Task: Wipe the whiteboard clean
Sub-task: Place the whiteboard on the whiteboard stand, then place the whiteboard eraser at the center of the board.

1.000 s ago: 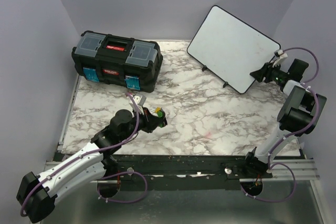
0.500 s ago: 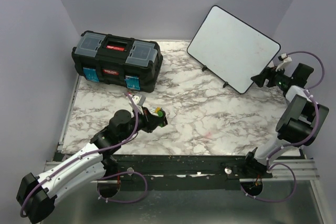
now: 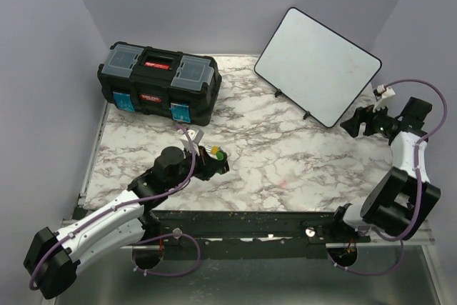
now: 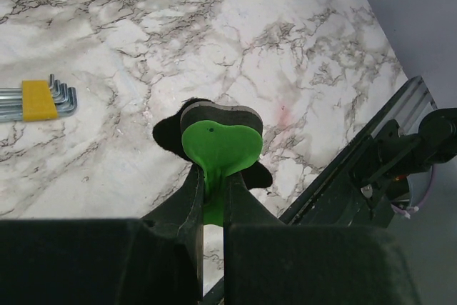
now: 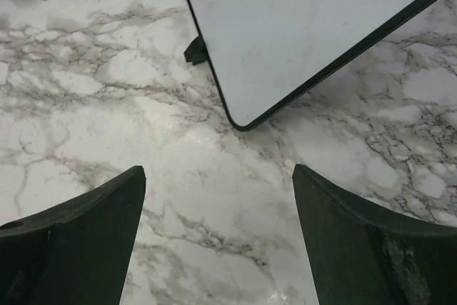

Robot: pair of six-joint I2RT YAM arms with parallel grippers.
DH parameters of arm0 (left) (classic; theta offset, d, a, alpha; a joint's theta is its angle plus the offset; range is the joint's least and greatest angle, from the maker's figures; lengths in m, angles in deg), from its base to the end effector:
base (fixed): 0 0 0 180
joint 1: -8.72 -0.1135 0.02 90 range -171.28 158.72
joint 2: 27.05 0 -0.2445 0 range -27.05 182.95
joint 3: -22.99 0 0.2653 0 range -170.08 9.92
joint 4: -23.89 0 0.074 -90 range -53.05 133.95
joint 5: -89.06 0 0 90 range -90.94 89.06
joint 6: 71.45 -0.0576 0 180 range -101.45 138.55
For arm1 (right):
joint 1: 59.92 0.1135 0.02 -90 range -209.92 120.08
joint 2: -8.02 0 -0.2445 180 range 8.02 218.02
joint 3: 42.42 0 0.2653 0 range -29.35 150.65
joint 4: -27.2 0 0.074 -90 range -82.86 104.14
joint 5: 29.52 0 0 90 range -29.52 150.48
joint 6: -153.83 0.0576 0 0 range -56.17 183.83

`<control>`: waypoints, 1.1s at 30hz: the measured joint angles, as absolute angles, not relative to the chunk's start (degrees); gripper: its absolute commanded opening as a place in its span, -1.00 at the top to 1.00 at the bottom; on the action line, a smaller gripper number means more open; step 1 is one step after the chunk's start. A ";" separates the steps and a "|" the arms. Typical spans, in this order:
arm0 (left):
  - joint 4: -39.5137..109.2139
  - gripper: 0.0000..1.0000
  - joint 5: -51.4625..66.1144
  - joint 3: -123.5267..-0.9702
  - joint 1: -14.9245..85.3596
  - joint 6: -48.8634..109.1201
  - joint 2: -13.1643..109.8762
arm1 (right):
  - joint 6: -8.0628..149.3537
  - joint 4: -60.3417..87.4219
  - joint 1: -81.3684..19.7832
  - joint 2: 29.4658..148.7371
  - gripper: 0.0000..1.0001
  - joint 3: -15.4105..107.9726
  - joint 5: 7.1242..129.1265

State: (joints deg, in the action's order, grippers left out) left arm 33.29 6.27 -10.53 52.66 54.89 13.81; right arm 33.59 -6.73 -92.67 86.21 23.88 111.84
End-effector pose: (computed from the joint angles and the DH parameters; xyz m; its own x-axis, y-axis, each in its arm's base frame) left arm 0.1561 -0.1605 0.2018 -0.6263 -0.2129 -0.7500 0.5013 0.6267 -0.5966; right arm 0.2819 -0.1278 0.2193 -0.4606 -0.0776 -0.8842 -0.4075 0.9035 0.1330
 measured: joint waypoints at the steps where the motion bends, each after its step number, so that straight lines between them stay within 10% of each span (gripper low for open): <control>1: 33.58 1.00 6.31 -10.96 52.66 54.54 14.73 | 32.46 -8.74 -92.65 84.51 -0.71 23.46 111.75; 11: 43.04 1.00 4.34 -20.47 52.66 51.54 26.10 | 26.20 -23.88 -92.67 72.97 -0.71 21.87 114.02; 17: 53.69 0.69 -2.13 -26.37 54.83 50.69 38.68 | 26.90 -27.58 -92.67 69.56 -0.71 21.76 118.59; 25: 59.83 -0.28 -7.55 -30.33 57.97 49.66 49.85 | 28.28 -27.75 -92.67 66.94 -0.71 19.14 121.76; 33: 61.20 -0.45 -8.97 -32.86 58.43 49.22 49.15 | 28.19 -28.23 -92.67 66.87 -0.71 19.01 122.85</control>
